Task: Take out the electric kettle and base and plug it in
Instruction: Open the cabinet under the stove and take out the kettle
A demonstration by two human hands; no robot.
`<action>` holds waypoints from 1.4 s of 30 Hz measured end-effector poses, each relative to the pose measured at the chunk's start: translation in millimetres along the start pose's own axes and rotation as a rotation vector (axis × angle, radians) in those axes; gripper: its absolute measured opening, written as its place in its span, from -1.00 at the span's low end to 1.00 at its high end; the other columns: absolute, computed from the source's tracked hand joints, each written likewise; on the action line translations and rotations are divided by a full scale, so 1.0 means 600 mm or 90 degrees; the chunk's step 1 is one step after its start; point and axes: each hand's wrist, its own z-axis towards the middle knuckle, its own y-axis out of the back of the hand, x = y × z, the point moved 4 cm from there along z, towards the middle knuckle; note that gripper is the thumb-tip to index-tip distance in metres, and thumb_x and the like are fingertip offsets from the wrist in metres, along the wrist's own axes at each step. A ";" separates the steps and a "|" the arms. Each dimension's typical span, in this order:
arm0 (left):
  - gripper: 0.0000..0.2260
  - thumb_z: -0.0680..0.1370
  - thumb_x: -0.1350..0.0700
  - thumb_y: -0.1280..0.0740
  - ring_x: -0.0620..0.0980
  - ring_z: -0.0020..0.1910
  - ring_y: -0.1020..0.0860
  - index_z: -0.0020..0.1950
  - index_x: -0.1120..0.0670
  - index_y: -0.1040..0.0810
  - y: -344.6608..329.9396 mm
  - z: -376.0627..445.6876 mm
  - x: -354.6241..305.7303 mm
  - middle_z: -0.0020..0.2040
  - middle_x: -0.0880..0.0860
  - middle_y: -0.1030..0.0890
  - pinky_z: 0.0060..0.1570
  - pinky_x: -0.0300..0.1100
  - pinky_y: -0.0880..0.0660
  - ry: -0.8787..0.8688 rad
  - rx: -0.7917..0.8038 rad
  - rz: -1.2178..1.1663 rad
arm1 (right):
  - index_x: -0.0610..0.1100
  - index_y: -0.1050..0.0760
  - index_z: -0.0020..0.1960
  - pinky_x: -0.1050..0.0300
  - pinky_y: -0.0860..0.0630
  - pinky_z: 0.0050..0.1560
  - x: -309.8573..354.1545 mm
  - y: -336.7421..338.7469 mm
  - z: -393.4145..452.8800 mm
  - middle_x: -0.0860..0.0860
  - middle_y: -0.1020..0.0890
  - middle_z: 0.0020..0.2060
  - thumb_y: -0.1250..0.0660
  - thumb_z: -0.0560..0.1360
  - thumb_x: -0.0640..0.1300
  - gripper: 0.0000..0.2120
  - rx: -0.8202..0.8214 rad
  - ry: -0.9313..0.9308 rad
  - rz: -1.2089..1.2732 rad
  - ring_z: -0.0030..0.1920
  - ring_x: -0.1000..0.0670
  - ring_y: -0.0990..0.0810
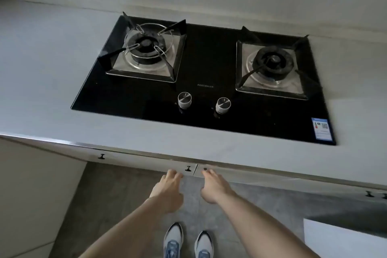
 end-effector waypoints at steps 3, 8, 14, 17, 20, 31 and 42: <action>-0.35 0.48 0.15 -0.27 0.11 0.43 -0.33 0.55 -0.09 -0.17 -0.006 0.030 -0.005 0.52 -0.01 -0.16 0.25 -0.01 -0.48 -0.017 -0.012 -0.010 | -0.02 -0.18 0.57 -0.06 -0.45 0.35 -0.003 0.000 0.020 0.03 -0.23 0.56 -0.20 0.50 -0.18 -0.35 -0.007 0.022 -0.023 0.46 -0.14 -0.36; -0.28 0.45 0.16 -0.27 0.10 0.41 -0.39 0.58 -0.11 -0.12 -0.036 0.066 -0.015 0.56 -0.09 -0.15 0.26 0.03 -0.49 -0.034 0.026 -0.011 | 0.01 -0.21 0.56 -0.07 -0.43 0.37 -0.020 -0.008 0.018 0.03 -0.29 0.54 -0.22 0.51 -0.18 -0.37 0.038 0.049 -0.066 0.48 -0.11 -0.36; -0.29 0.43 0.27 -0.20 0.15 0.23 -0.55 0.56 -0.10 -0.19 -0.055 0.055 -0.018 0.53 -0.13 -0.20 0.09 0.00 -0.54 0.001 -0.025 -0.008 | 0.03 -0.28 0.54 -0.04 -0.42 0.37 -0.046 -0.063 -0.023 0.05 -0.35 0.52 -0.22 0.55 -0.19 -0.43 0.018 0.067 -0.043 0.44 -0.10 -0.41; -0.34 0.45 0.27 -0.21 0.17 0.12 -0.59 0.54 -0.05 -0.23 -0.077 0.024 -0.012 0.51 -0.10 -0.24 -0.05 -0.04 -0.52 0.016 -0.027 0.002 | 0.05 -0.33 0.51 -0.03 -0.43 0.34 -0.055 -0.080 -0.051 0.05 -0.43 0.47 -0.23 0.58 -0.01 -0.51 -0.013 0.067 -0.046 0.41 -0.08 -0.44; -0.42 0.50 0.22 -0.22 0.12 0.09 -0.59 0.52 -0.05 -0.28 -0.100 -0.021 0.001 0.51 -0.12 -0.28 -0.10 -0.11 -0.49 0.036 -0.032 -0.010 | 0.06 -0.42 0.45 -0.01 -0.45 0.26 -0.057 -0.098 -0.086 0.04 -0.51 0.39 -0.14 0.55 0.29 -0.45 -0.018 0.022 -0.037 0.35 -0.08 -0.50; -0.32 0.36 -0.61 -0.05 0.09 -0.21 -0.57 -0.26 -0.01 -0.53 -0.119 -0.148 0.070 -0.26 -0.02 -0.59 -0.17 -0.09 -0.50 0.209 -0.121 -0.088 | 0.03 -0.67 0.07 0.04 -0.49 0.15 -0.096 -0.177 -0.220 -0.04 -0.68 0.10 -0.07 0.51 0.44 -0.40 -0.142 -0.225 0.183 0.17 -0.14 -0.63; -0.64 0.48 -0.19 -0.20 0.15 -0.19 -0.53 -0.06 0.07 -0.59 -0.165 -0.293 0.198 -0.31 0.00 -0.47 -0.13 -0.11 -0.47 0.370 -0.169 -0.199 | -0.27 -0.57 0.19 -0.06 -0.62 0.08 -0.177 -0.276 -0.343 -0.23 -0.63 0.14 -0.26 0.55 0.18 -0.48 -0.200 -0.504 0.539 0.11 -0.26 -0.63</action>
